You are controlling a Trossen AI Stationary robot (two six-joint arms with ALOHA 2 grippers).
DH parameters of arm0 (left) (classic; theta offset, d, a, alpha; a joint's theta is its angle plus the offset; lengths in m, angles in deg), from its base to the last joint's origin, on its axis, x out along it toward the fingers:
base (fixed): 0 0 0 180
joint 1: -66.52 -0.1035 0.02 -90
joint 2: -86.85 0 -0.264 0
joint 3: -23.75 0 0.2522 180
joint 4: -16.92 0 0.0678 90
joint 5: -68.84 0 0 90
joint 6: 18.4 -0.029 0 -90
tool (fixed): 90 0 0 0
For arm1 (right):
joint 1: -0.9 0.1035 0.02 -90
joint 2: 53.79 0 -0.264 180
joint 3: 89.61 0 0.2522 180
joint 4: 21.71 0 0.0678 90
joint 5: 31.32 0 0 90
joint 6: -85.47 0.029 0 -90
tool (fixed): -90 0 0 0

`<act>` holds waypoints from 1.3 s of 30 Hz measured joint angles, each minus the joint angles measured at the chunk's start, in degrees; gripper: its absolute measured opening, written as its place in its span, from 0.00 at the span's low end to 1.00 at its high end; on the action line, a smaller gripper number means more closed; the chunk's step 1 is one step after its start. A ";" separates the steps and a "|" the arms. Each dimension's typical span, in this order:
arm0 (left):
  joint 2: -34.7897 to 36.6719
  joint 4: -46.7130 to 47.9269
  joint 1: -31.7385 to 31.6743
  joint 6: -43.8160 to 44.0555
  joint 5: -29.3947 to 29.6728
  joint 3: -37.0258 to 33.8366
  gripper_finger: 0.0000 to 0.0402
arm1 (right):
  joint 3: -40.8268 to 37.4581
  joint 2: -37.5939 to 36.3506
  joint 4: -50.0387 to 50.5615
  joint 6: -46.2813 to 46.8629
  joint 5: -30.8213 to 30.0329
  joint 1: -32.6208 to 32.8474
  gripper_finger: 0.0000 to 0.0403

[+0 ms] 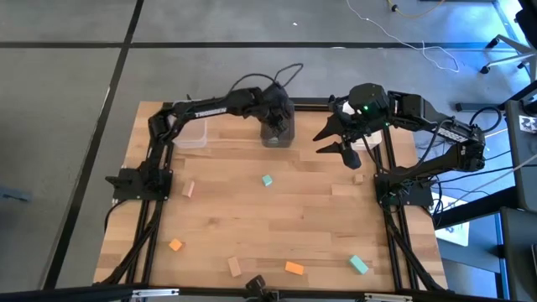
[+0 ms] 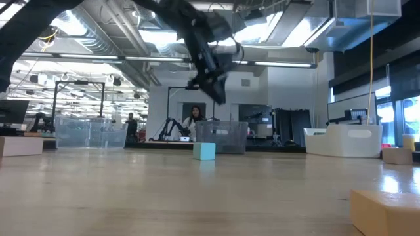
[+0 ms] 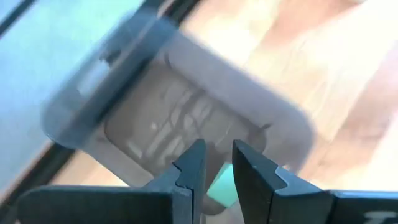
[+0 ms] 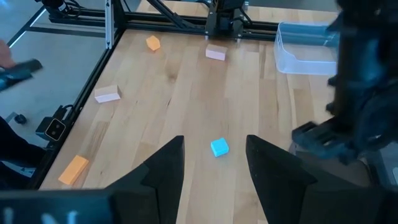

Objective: Sort & place blocks by color
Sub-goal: Put the top blue block into the black bin

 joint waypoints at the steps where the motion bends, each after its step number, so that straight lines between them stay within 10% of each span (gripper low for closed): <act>1: 0.62 0.55 0.03 -1.22 -0.07 0.85 0.17 | 0.00 0.00 0.00 0.00 0.00 0.00 0.43; 23: 19.24 32.70 19.78 -3.97 -0.37 5.57 0.17 | -0.02 0.56 -0.88 10.66 0.02 0.20 0.43; 32: 24.35 44.80 32.23 6.25 -0.12 5.56 0.17 | -0.04 3.43 0.33 -1.95 -0.23 4.28 0.43; 39: 26.13 49.54 39.50 17.91 4.70 5.67 0.17 | -0.04 8.53 0.30 -6.02 -13.15 8.99 0.43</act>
